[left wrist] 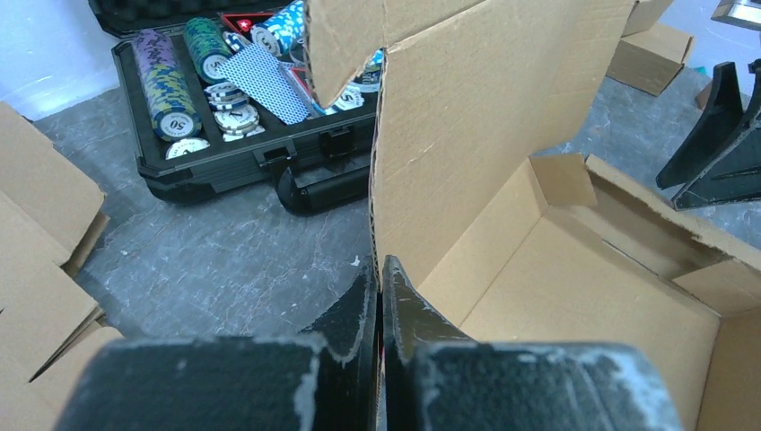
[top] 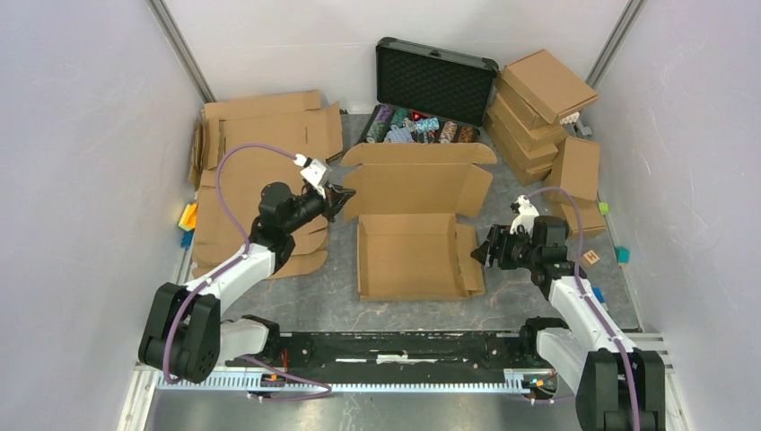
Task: Fold the paper box
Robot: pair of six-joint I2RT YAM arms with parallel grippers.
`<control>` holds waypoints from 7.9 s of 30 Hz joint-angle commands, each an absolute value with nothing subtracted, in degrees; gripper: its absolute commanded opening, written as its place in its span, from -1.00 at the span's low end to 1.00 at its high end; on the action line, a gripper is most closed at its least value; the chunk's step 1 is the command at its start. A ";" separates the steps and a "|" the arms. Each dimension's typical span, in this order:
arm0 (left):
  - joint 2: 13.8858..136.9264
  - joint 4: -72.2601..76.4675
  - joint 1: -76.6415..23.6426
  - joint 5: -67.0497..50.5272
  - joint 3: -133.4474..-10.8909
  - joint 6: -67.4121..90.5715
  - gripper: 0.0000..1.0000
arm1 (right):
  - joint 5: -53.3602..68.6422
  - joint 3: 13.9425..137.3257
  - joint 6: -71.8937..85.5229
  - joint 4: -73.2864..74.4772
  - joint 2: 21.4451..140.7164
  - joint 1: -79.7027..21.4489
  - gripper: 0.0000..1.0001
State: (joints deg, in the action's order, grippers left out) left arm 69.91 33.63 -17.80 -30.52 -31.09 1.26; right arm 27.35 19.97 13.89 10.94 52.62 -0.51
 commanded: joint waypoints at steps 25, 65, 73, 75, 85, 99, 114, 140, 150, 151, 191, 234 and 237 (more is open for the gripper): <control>84.87 41.11 -18.10 -45.45 -38.57 10.44 0.05 | 39.51 17.06 18.13 1.48 54.06 -0.53 0.55; 63.28 46.80 -25.22 -17.95 -18.17 9.60 -0.96 | 25.30 20.09 10.94 12.49 50.66 -7.95 0.73; 62.63 46.78 -25.66 -14.96 -17.52 9.15 -0.95 | 23.69 22.09 11.18 12.22 52.86 -9.50 0.46; 62.61 47.11 -25.98 -15.00 -17.25 9.31 -0.96 | 24.12 22.90 11.05 12.37 54.10 -10.31 0.43; 62.88 45.72 -26.48 -17.02 -18.13 12.77 -0.83 | 16.85 27.07 11.32 8.67 60.05 -10.98 -0.01; 88.40 64.98 -16.72 -37.33 -26.22 32.31 -0.10 | 17.20 26.89 9.38 5.05 62.32 -11.09 -0.25; 86.53 76.40 -18.09 -41.29 -19.87 34.32 -0.96 | 17.74 27.75 11.41 2.59 63.67 -11.10 -0.18; 64.64 68.02 -30.94 -22.16 -7.94 12.80 -0.96 | 14.54 30.29 7.12 10.35 60.47 -11.85 0.79; 58.93 59.82 -32.26 -10.77 -6.59 9.90 -0.96 | 6.18 25.77 11.81 19.35 51.54 -11.87 0.96; 58.10 58.37 -32.31 -9.54 -6.55 9.62 -0.96 | 5.45 26.15 12.79 20.09 50.31 -11.86 0.96; 64.46 61.61 -32.27 -19.78 -8.99 13.51 -0.90 | 7.13 27.42 40.33 25.62 54.09 -18.53 0.20; 82.11 73.70 -32.68 -33.46 -13.86 26.14 -0.89 | 1.11 35.10 47.24 18.30 63.75 -25.26 0.60; 82.56 73.49 -33.23 -33.82 -14.23 25.76 -0.89 | 1.14 36.26 46.91 18.35 65.50 -25.85 0.59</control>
State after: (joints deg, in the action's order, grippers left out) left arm 81.08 75.96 -31.38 -29.52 -13.93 22.31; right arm -1.63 31.99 44.84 23.38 64.95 -24.34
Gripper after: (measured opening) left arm 0.048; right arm 0.799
